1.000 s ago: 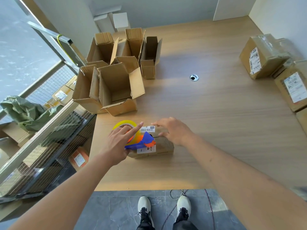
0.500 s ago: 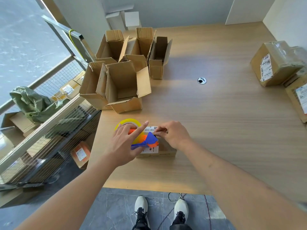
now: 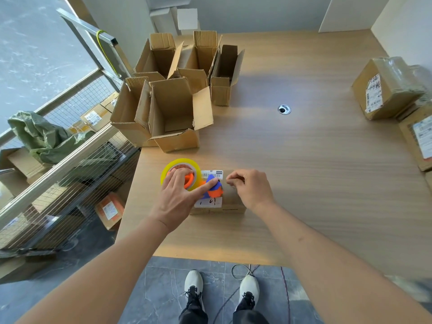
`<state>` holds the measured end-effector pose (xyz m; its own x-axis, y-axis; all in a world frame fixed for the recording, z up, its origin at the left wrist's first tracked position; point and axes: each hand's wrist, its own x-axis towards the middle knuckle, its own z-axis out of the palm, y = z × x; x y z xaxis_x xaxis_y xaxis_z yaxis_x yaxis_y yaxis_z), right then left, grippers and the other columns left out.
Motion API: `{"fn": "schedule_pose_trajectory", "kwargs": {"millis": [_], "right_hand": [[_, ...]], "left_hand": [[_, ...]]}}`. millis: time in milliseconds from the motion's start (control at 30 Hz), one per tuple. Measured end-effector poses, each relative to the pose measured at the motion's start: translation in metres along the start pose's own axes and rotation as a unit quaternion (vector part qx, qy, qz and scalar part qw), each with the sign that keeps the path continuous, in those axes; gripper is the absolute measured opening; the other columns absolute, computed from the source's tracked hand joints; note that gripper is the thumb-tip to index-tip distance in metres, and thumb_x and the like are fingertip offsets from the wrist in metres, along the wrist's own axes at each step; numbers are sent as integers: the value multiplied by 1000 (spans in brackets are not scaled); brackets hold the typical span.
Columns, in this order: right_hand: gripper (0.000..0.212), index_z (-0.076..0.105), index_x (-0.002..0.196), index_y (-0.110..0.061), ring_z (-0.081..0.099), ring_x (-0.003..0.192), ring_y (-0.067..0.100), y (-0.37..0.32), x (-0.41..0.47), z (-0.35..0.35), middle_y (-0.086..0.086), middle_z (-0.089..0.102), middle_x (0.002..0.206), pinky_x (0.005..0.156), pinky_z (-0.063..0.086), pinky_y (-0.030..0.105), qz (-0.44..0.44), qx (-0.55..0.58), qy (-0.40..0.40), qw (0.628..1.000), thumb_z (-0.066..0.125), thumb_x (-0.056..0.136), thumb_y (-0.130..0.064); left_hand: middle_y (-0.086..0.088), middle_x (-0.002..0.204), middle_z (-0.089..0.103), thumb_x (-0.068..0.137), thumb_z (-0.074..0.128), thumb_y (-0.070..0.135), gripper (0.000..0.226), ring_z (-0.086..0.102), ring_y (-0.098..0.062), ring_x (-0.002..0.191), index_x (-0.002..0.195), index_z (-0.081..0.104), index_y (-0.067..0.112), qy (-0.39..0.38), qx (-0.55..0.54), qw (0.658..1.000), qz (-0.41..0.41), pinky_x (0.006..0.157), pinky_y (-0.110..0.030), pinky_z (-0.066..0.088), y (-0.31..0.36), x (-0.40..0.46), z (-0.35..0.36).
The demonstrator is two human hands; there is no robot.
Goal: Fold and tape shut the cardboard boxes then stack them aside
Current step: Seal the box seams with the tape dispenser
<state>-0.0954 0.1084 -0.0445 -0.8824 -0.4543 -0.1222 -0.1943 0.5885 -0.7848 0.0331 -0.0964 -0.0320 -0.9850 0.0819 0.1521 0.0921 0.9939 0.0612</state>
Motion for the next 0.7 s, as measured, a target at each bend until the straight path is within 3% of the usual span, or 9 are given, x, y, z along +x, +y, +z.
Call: {"fn": "schedule_pose_trajectory", "kwargs": {"millis": [167, 333, 467, 700], "right_hand": [[14, 75, 78, -23, 69, 81, 9, 19, -19, -29, -15, 74, 77, 77, 57, 32, 39, -13, 62, 997, 71, 86, -12], [15, 71, 77, -20, 59, 62, -2, 26, -32, -48, -10, 73, 72, 67, 46, 24, 109, 21, -2, 994, 70, 92, -17], [18, 65, 78, -21, 62, 70, 12, 28, -27, -40, -8, 72, 72, 68, 49, 27, 165, 76, -14, 983, 65, 95, -17], [13, 66, 86, -20, 64, 72, 9, 36, -15, -40, -4, 71, 78, 57, 43, 21, 167, 46, -46, 984, 64, 98, -19]], "left_hand": [[-18, 129, 46, 90, 74, 9, 90, 47, -44, 120, 156, 29, 52, -4, -25, 1000, -8, 103, -57, 42, -7, -3, 3], [-17, 128, 46, 89, 75, 10, 91, 48, -42, 121, 155, 29, 53, -10, -32, 999, -6, 102, -57, 44, -1, -1, 0], [-16, 131, 46, 88, 76, 10, 92, 47, -42, 122, 153, 29, 55, -31, -46, 998, -17, 102, -58, 44, 0, 2, -3], [-13, 136, 42, 91, 75, 14, 91, 44, -42, 128, 153, 25, 60, -60, -50, 996, -35, 104, -61, 43, -1, 4, -3]]}}
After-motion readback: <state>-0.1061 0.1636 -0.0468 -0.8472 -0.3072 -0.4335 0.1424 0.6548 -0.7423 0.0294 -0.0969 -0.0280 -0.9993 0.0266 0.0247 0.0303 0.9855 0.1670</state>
